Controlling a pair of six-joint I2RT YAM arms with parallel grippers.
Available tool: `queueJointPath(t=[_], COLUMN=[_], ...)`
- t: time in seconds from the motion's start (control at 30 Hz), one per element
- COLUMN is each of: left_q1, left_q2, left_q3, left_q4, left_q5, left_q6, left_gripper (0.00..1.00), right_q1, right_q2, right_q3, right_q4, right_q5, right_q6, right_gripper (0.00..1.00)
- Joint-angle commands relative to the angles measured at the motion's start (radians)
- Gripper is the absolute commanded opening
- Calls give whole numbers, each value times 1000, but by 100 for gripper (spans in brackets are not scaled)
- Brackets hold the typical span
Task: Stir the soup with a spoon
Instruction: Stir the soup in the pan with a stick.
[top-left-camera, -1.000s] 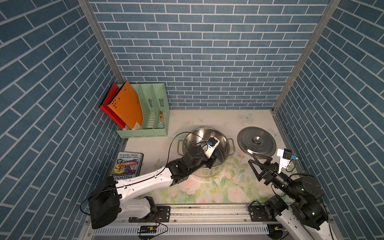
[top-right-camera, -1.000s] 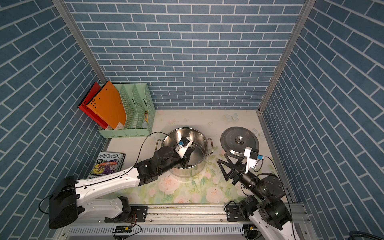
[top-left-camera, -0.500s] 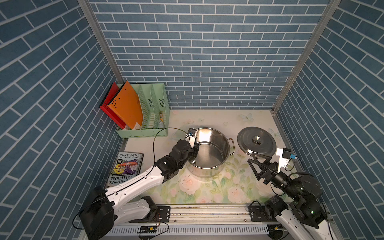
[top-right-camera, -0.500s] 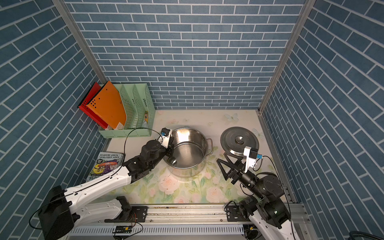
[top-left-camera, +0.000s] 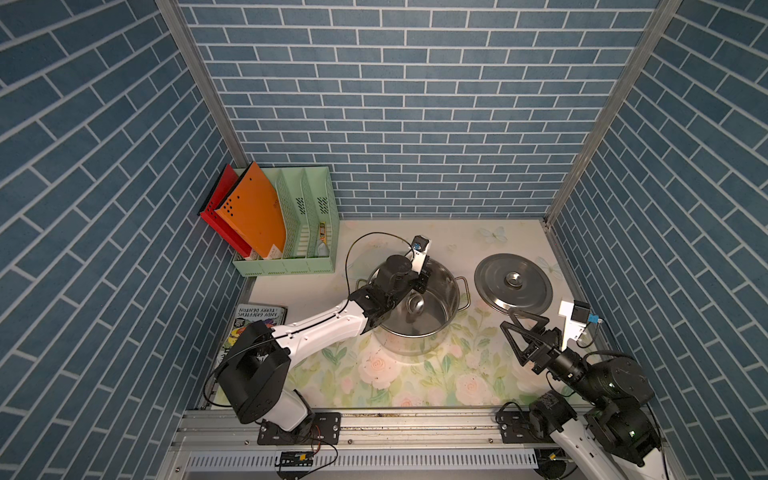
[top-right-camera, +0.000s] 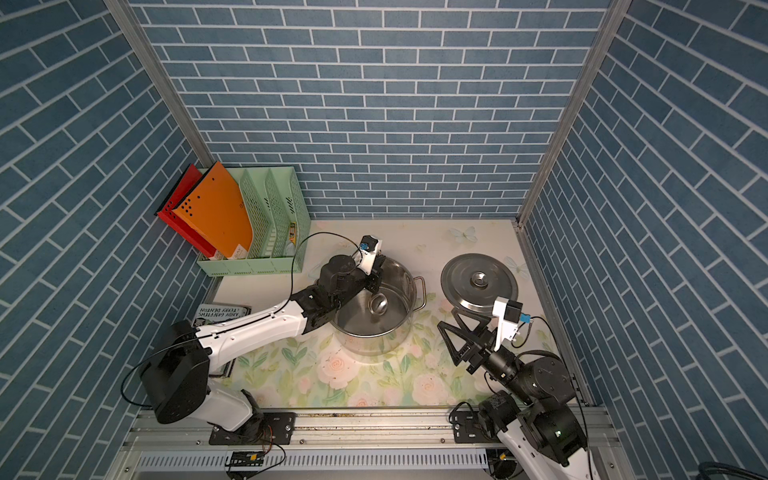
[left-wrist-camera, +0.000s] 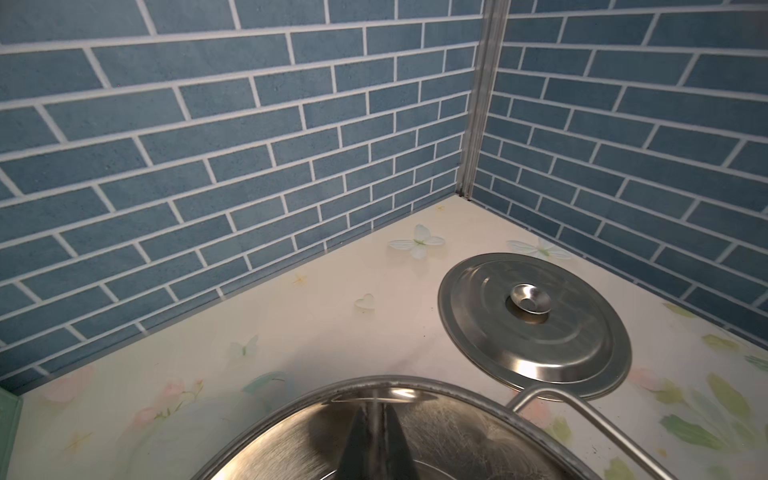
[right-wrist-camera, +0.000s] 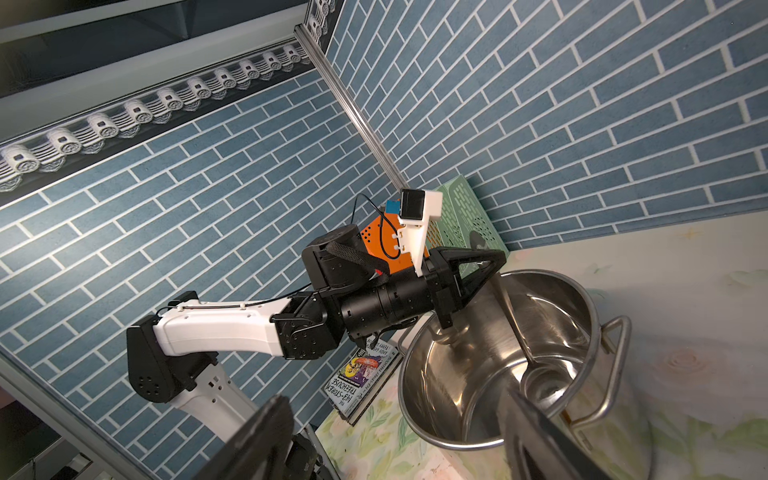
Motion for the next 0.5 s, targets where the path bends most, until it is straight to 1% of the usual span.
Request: queueJointPath(t=[0.0, 0.13, 0.27, 0.47], left_q1=[-45, -93, -133, -147], left_q2=[-13, -42, -97, -220], left_q3=[12, -20, -61, -166], left_q4=[46, 41, 15, -45], left_q5=[95, 119, 87, 31], left_q6=[0, -4, 4, -12], left_gripper=[0, 0, 0, 0], right_q1=[5, 4, 5, 5], right_q2=[-9, 4, 11, 10], right_q3=[17, 7, 3, 0], right_q4=[-7, 22, 35, 34], right_q5=[12, 0, -5, -5], right_q6=[11, 14, 14, 16], right_gripper=[82, 82, 82, 82])
